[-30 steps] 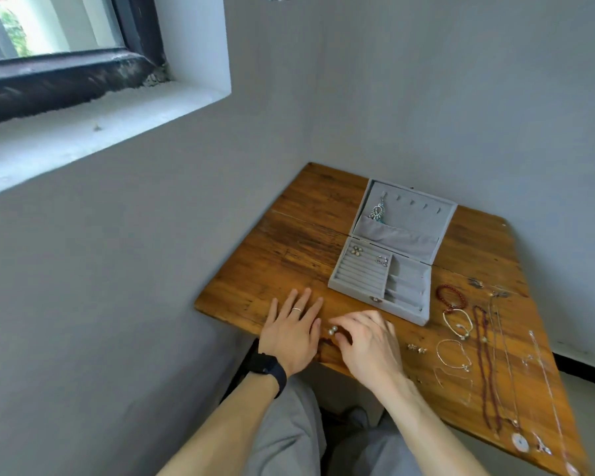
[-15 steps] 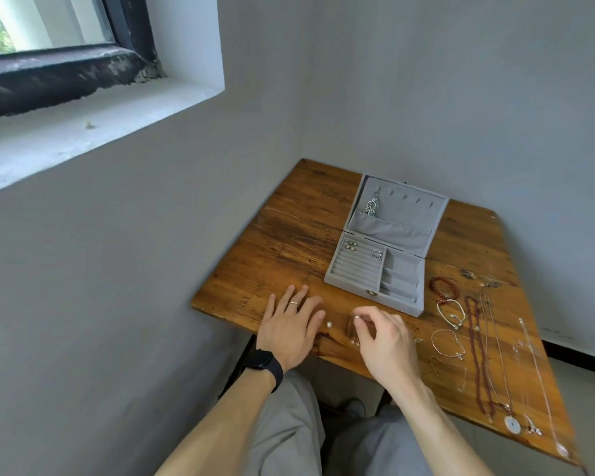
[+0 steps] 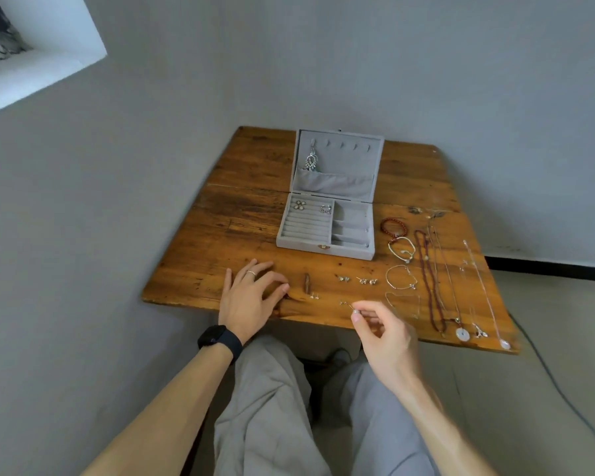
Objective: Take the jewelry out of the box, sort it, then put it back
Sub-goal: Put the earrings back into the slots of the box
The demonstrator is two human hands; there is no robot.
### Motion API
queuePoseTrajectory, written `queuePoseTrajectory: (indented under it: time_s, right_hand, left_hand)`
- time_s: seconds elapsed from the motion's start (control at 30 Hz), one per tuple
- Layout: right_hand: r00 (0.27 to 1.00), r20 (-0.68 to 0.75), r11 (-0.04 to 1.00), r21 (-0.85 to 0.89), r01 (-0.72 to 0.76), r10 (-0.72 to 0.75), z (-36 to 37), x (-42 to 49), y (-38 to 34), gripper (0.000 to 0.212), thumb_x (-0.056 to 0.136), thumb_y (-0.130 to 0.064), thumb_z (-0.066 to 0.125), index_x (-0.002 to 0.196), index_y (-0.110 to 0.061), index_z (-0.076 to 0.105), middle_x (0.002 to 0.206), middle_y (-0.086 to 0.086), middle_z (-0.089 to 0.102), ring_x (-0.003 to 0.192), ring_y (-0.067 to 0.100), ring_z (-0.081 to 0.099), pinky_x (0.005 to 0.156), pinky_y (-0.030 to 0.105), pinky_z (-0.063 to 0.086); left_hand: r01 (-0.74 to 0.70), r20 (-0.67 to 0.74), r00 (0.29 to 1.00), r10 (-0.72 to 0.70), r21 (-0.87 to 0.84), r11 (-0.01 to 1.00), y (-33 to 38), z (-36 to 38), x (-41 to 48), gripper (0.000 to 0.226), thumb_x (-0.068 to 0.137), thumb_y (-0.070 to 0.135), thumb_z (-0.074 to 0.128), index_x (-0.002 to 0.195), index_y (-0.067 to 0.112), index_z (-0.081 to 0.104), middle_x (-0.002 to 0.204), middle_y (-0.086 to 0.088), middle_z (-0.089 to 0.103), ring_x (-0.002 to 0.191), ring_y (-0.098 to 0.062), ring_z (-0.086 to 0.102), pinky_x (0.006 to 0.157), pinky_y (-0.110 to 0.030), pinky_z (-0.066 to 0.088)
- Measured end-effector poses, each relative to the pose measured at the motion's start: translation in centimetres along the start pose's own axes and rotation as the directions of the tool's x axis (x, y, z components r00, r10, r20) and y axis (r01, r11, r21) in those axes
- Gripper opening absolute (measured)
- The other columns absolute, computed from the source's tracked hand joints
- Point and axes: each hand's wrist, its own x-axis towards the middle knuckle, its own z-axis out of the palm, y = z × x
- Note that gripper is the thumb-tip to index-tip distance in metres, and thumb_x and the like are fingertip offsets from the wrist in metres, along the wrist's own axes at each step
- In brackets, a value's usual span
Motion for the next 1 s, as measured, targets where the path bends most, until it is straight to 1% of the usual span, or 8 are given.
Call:
queuePoseTrajectory:
  time_s: [0.1, 0.17, 0.23, 0.37, 0.53, 0.63, 0.73, 1.0]
  right_hand:
    - [1.0, -0.01, 0.997, 0.075, -0.019, 0.02, -0.1, -0.1, 0.2, 0.014, 0.092, -0.024, 0.07, 0.103, -0.033, 0.07, 0.093, -0.023, 0.071, 0.09, -0.002, 0.065, 0.074, 0.009, 0.049]
    - [1.0, -0.026, 0.995, 0.101, -0.012, 0.014, -0.3, 0.2, 0.1, 0.012, 0.092, -0.024, 0.07, 0.102, -0.032, 0.071, 0.091, -0.025, 0.07, 0.09, -0.002, 0.065, 0.073, 0.007, 0.048]
    - [0.999, -0.032, 0.994, 0.104, 0.011, -0.007, -0.5, 0.8, -0.1, 0.011, 0.093, -0.024, 0.069, 0.102, -0.031, 0.071, 0.093, -0.028, 0.069, 0.09, -0.003, 0.066, 0.072, 0.006, 0.047]
    - [0.999, -0.016, 0.994, 0.106, 0.03, -0.028, -1.0, 3.1, -0.8, 0.012, 0.095, -0.024, 0.065, 0.105, -0.03, 0.069, 0.088, -0.022, 0.072, 0.085, -0.002, 0.067, 0.07, 0.009, 0.051]
    - [0.998, 0.0, 0.997, 0.051, 0.06, -0.06, -1.0, 8.6, -1.9, 0.012, 0.096, -0.027, 0.064, 0.105, -0.032, 0.068, 0.09, -0.02, 0.071, 0.087, -0.005, 0.066, 0.071, 0.009, 0.051]
    - [0.995, 0.006, 0.995, -0.021, 0.102, -0.102, -0.6, 12.6, -2.5, 0.014, 0.096, -0.026, 0.063, 0.105, -0.034, 0.069, 0.095, -0.022, 0.068, 0.091, -0.01, 0.061, 0.072, 0.003, 0.045]
    - [0.988, 0.012, 0.983, -0.107, 0.152, -0.152, 0.2, 16.2, -2.9, 0.016, 0.097, -0.023, 0.061, 0.11, -0.027, 0.071, 0.098, -0.013, 0.068, 0.086, -0.003, 0.062, 0.069, 0.003, 0.044]
    - [0.956, 0.169, 0.879, -0.38, 0.289, -0.241, 3.2, 22.0, -3.1, 0.015, 0.096, -0.02, 0.063, 0.109, -0.014, 0.067, 0.102, -0.002, 0.072, 0.091, 0.014, 0.068, 0.074, 0.02, 0.048]
  left_hand:
    - [0.037, 0.009, 0.999, -0.036, -0.097, 0.995, -0.1, -0.3, 0.3, 0.017, 0.096, 0.051, 0.056, 0.105, 0.043, 0.068, 0.136, 0.015, 0.056, 0.14, -0.013, 0.036, 0.12, -0.052, 0.012]
    - [0.059, -0.025, 0.998, -0.066, -0.209, 0.976, 0.0, -0.9, 0.8, 0.013, 0.095, 0.045, 0.06, 0.104, 0.04, 0.068, 0.12, 0.015, 0.061, 0.123, -0.009, 0.049, 0.115, -0.05, 0.03]
    - [0.093, -0.053, 0.992, -0.114, -0.307, 0.947, 0.3, -1.8, 1.5, 0.012, 0.095, 0.042, 0.062, 0.104, 0.038, 0.068, 0.109, 0.016, 0.06, 0.105, -0.003, 0.053, 0.098, -0.036, 0.046]
    - [0.139, -0.081, 0.978, -0.191, -0.43, 0.892, 1.2, -3.3, 3.6, 0.009, 0.097, 0.041, 0.06, 0.104, 0.04, 0.065, 0.101, 0.018, 0.064, 0.094, 0.003, 0.059, 0.079, -0.016, 0.045]
    - [0.124, -0.107, 0.969, -0.221, -0.563, 0.817, 2.7, -4.0, 6.9, 0.013, 0.098, 0.036, 0.058, 0.108, 0.032, 0.066, 0.095, 0.014, 0.071, 0.074, -0.003, 0.069, 0.07, -0.02, 0.056]
    - [0.122, -0.099, 0.971, -0.217, -0.576, 0.808, 3.3, -3.6, 9.2, 0.011, 0.097, 0.031, 0.058, 0.105, 0.033, 0.065, 0.097, 0.015, 0.07, 0.08, -0.001, 0.068, 0.071, -0.021, 0.057]
    - [0.105, -0.08, 0.981, -0.176, -0.546, 0.831, 3.7, -2.7, 11.4, 0.014, 0.095, 0.027, 0.056, 0.103, 0.035, 0.065, 0.098, 0.017, 0.068, 0.086, -0.002, 0.066, 0.074, -0.022, 0.054]
    - [0.097, -0.025, 0.993, -0.115, -0.38, 0.92, 3.7, 0.6, 13.6, 0.019, 0.099, 0.024, 0.054, 0.112, 0.028, 0.067, 0.109, 0.007, 0.066, 0.094, -0.007, 0.061, 0.077, -0.034, 0.057]
